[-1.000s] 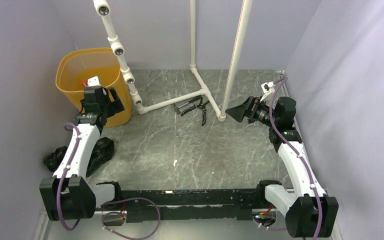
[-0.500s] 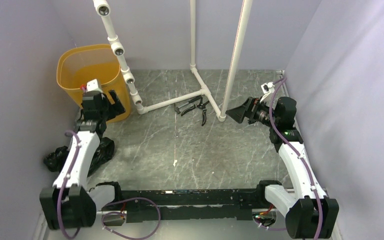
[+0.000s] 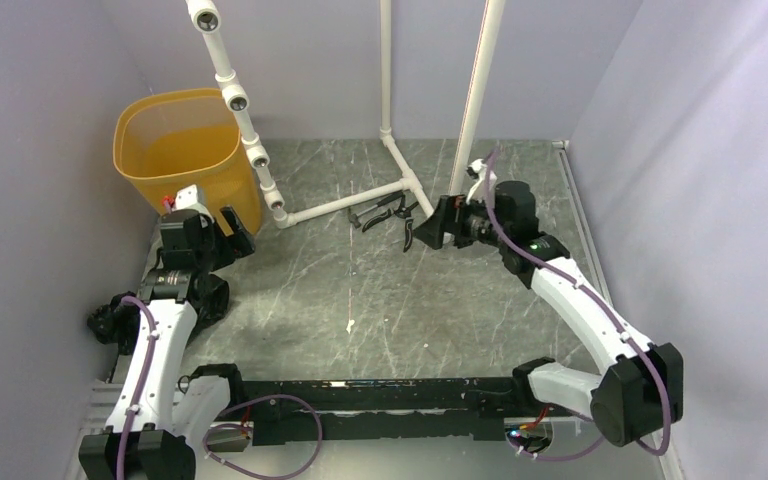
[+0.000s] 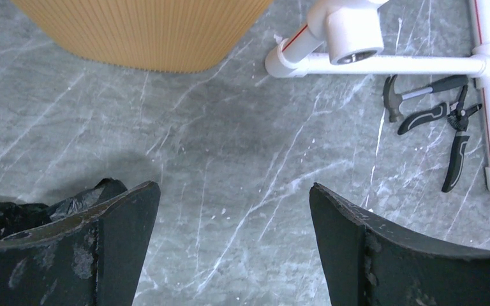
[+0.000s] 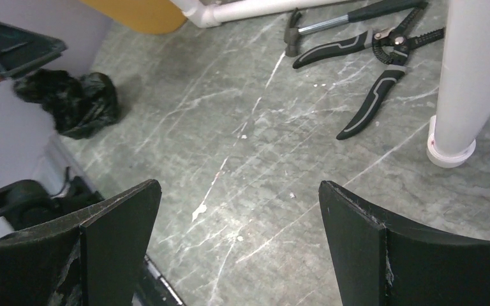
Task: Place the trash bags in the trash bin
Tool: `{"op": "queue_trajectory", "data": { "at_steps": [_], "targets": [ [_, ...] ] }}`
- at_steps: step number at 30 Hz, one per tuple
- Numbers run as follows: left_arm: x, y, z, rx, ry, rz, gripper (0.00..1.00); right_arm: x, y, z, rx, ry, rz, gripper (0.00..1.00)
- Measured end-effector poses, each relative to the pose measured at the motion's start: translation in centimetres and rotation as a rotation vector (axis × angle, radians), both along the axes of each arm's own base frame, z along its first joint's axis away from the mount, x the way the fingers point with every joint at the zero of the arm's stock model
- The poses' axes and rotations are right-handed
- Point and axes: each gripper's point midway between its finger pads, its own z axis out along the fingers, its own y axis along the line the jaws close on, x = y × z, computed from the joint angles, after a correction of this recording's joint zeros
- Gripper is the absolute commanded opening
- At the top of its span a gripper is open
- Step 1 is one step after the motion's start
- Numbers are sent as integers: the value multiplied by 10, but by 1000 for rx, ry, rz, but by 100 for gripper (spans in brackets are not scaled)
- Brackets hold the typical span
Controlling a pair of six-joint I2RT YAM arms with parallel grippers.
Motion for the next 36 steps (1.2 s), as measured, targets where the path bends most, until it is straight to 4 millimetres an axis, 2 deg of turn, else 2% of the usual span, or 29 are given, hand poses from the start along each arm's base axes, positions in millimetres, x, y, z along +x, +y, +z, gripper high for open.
{"op": "queue_trajectory", "data": {
  "at_steps": [4, 10, 17, 21, 26, 28, 29, 33, 36],
  "targets": [
    [-9, 1, -9, -16, 52, 29, 93, 7, 16, -9, -111, -18, -44, 100],
    [-42, 29, -34, -78, 186, 351, 93, 21, 21, -25, -217, -20, -110, 100],
    [-86, 60, -60, -56, 302, 686, 93, 24, 21, -41, -265, 7, -121, 100],
    [-94, 65, -77, -37, 365, 753, 93, 24, 22, -42, -264, 12, -113, 100],
    [-94, 65, -98, -34, 428, 780, 90, 26, 24, -41, -266, 14, -112, 100],
    [-92, 64, -104, -35, 439, 781, 85, 26, 23, -41, -268, 16, -113, 100],
    [-90, 65, -107, -38, 441, 783, 78, 26, 23, -41, -269, 16, -114, 100],
    [-87, 65, -127, -67, 472, 789, 42, 26, 22, -42, -274, 21, -116, 100],
    [-89, 62, -138, -94, 502, 782, 24, 26, 21, -43, -278, 20, -118, 100]
  ]
}}
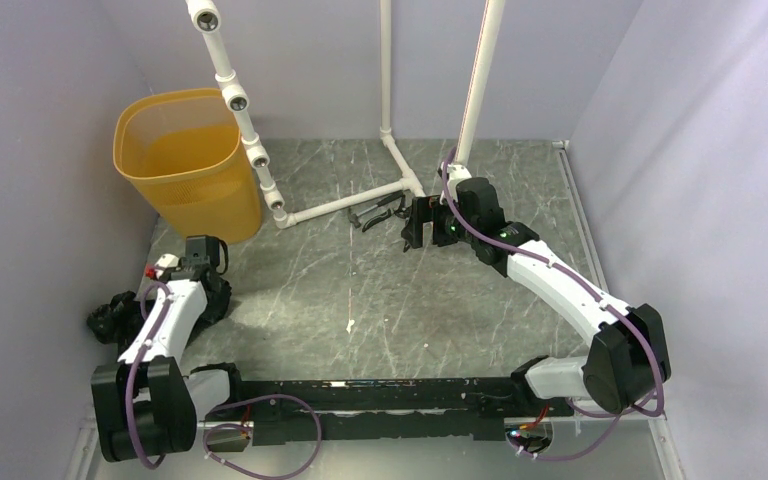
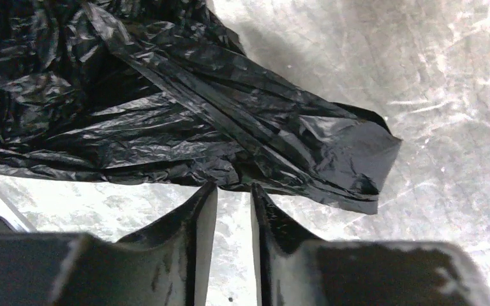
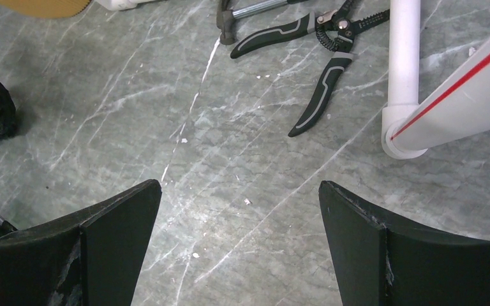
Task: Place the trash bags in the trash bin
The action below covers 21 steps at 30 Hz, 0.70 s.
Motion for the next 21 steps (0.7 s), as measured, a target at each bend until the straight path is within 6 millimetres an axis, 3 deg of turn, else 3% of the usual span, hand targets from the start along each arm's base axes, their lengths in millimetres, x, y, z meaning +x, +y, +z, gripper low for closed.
{"op": "queue_trajectory", "data": {
  "at_steps": [3, 4, 12, 19, 21],
  "targets": [
    [4, -4, -1, -24, -10, -25, 4, 1, -1, 0, -6, -2, -6, 100],
    [6, -5, -1, -29, -17, -32, 3, 1, -2, -1, -8, -3, -9, 100],
    [19, -24, 4, -108, -36, -197, 2, 2, -3, -1, -12, -4, -15, 100],
    [53, -82, 29, -324, -291, -475, 3, 1, -2, -1, -9, -1, -11, 100],
    [54, -97, 37, -364, -349, -544, 9, 1, -2, -1, -7, 0, -9, 100]
  ]
}}
